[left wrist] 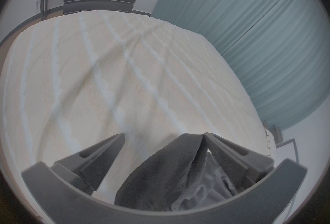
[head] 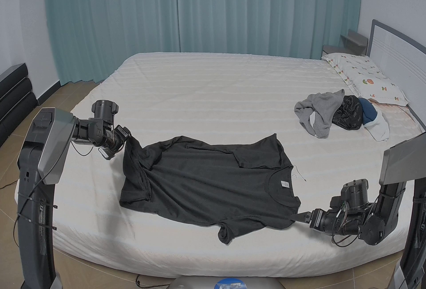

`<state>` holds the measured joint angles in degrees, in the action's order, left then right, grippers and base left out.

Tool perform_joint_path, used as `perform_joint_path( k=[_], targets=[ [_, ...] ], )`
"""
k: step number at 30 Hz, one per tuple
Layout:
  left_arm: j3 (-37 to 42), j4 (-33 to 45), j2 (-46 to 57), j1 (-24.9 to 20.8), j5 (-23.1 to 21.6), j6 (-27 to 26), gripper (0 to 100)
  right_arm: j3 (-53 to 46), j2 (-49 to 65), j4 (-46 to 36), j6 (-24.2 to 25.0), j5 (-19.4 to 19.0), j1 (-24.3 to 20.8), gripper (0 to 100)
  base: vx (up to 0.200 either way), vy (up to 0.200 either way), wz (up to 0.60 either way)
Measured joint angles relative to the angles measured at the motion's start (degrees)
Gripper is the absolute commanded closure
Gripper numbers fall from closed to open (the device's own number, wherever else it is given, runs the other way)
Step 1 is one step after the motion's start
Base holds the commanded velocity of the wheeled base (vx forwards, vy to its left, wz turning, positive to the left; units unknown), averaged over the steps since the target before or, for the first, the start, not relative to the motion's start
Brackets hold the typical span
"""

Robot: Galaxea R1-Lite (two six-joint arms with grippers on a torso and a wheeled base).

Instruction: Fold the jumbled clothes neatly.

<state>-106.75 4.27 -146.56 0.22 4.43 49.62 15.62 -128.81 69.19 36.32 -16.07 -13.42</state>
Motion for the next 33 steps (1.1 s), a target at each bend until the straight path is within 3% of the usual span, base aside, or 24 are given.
perform_joint_path(
  k=[13,22,33],
  targets=[
    [1.62,2.86,8.24,-1.58,-2.99,6.24,0,-0.02,-0.05,0.02,-0.02,0.00,0.00,0,0.000,0.000,0.00],
    [4.28,4.64,10.95,-8.79,-4.24,7.01,0,-0.05,-0.05,0.02,-0.02,0.01,-0.09,0,0.000,0.000,0.00],
    [3.72,4.33,5.18,-16.31,-3.19,6.70,0,-0.24,-0.13,0.60,-0.02,0.04,-0.29,0,0.000,0.000,0.00]
  ],
)
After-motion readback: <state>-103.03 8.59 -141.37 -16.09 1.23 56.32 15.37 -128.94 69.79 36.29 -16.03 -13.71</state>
